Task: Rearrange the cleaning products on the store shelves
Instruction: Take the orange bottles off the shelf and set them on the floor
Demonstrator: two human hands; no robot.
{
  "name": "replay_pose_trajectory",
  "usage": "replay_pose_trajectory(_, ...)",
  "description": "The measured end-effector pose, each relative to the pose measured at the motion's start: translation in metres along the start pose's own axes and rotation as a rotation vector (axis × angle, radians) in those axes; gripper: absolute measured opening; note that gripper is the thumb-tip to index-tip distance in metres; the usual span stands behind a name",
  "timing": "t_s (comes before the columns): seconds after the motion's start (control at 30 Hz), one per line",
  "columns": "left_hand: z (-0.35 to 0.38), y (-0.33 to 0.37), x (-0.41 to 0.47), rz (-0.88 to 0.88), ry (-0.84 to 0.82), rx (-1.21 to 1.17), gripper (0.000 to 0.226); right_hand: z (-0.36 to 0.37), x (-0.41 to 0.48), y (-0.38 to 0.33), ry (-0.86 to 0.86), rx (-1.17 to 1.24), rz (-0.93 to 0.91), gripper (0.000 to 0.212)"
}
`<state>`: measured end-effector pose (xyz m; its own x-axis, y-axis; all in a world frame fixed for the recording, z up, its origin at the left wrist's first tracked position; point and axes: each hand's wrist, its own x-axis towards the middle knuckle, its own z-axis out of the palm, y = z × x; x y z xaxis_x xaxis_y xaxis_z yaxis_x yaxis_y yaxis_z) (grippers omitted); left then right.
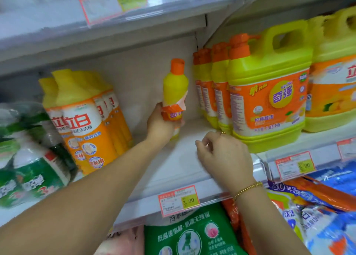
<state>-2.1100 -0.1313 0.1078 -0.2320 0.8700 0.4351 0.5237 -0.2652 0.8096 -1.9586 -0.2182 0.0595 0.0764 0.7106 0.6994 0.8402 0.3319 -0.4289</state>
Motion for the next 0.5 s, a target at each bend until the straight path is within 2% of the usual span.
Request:
replay_pose_trajectory(0.1, -0.013, 0.016, -0.037, 0.129, -0.078, -0.046, 0.053, -0.005, 0.001, 0.006, -0.069, 0.224, 0.036, 0.012)
replay_pose_trajectory(0.17, -0.028, 0.032, -0.058, 0.19, -0.109, -0.073, 0.058, -0.018, -0.001, 0.006, -0.056, 0.621, 0.107, 0.008)
replay_pose_trajectory(0.23, -0.046, 0.047, -0.076, 0.262, -0.118, -0.034, 0.063, -0.042, -0.014, -0.005, 0.04, 0.999, 0.2, 0.035)
replay_pose_trajectory(0.27, -0.056, 0.054, -0.086, 0.297, -0.117, -0.001, 0.064, -0.052, -0.021, -0.011, 0.085, 1.072, 0.205, 0.048)
replay_pose_trajectory(0.33, -0.074, 0.067, -0.108, 0.322, -0.099, 0.068, 0.067, -0.072, -0.032, -0.03, 0.109, 1.109, 0.162, 0.06)
replay_pose_trajectory(0.5, -0.114, 0.078, -0.156, 0.34, 0.007, 0.174, 0.068, -0.108, -0.044, -0.08, -0.035, 1.185, 0.053, 0.044)
